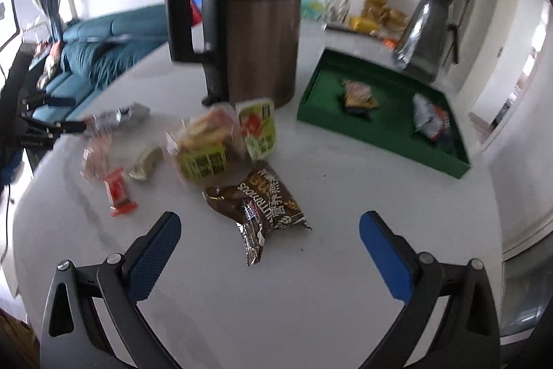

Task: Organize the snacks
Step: 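Grasp the white milk-cereal bag with left tool while right tool grasps the brown Nutritious pack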

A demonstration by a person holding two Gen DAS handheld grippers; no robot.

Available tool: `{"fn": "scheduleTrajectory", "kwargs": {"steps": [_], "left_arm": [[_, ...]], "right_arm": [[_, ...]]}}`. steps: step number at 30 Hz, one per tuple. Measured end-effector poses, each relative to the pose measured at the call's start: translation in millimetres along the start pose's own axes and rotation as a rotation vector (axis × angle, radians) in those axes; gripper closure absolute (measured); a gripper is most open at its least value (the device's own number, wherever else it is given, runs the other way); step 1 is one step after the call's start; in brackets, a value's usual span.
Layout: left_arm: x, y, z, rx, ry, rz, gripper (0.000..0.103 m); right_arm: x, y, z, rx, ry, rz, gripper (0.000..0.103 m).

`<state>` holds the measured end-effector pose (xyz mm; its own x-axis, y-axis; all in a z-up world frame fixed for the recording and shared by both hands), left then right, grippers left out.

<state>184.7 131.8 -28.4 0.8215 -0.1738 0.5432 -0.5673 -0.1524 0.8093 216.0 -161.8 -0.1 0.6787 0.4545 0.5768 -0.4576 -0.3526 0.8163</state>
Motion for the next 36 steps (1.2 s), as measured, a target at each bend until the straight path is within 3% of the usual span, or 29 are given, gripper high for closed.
{"fn": "scheduleTrajectory", "kwargs": {"steps": [5, 8, 13, 16, 25, 26, 28, 30, 32, 36], "left_arm": [[12.9, -16.6, 4.7, -0.017, -0.073, -0.006, 0.036], [18.0, -26.0, 7.3, -0.024, -0.108, -0.023, 0.036], [16.9, -38.3, 14.6, -0.099, -0.138, -0.064, 0.036], [14.4, -46.4, 22.5, -0.090, -0.177, -0.088, 0.036], [15.6, -55.0, 17.5, -0.124, -0.123, -0.104, 0.036], [15.7, -55.3, 17.1, -0.126, -0.119, -0.103, 0.037], [15.6, -54.9, 17.2, -0.128, -0.117, -0.100, 0.039], [16.1, -53.6, 16.6, -0.139, -0.112, -0.098, 0.047], [17.2, -52.5, 16.1, -0.139, -0.102, -0.096, 0.063], [15.3, -48.2, 21.2, -0.115, -0.128, -0.079, 0.071]], "right_arm": [[5.8, -40.0, -1.7, 0.026, 0.104, -0.090, 0.000], [11.0, -54.3, -0.5, 0.067, 0.141, -0.129, 0.000], [13.4, -71.8, -1.7, 0.109, 0.196, -0.184, 0.000], [12.1, -81.1, -4.1, 0.125, 0.220, -0.206, 0.000], [8.8, -94.8, -1.8, 0.143, 0.211, -0.235, 0.000], [8.1, -96.3, -0.7, 0.145, 0.209, -0.240, 0.009], [7.4, -96.5, -0.1, 0.152, 0.208, -0.238, 0.013], [7.8, -94.7, 0.1, 0.158, 0.209, -0.235, 0.032], [6.5, -93.2, -1.0, 0.155, 0.210, -0.231, 0.041], [2.4, -87.9, -4.7, 0.136, 0.218, -0.219, 0.058]]}}
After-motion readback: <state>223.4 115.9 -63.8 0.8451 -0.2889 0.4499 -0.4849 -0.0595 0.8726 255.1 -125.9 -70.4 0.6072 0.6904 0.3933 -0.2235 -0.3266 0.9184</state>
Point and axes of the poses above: each gripper's, at about its wrist camera, not at the fingertips, and y roughly against the way its jaws point, z to its right, x to its top, the point moved 1 cm from there along -y, roughly the way its jaws point, and after that the axes turned 7 degrees about x, right-handed, at the moved point
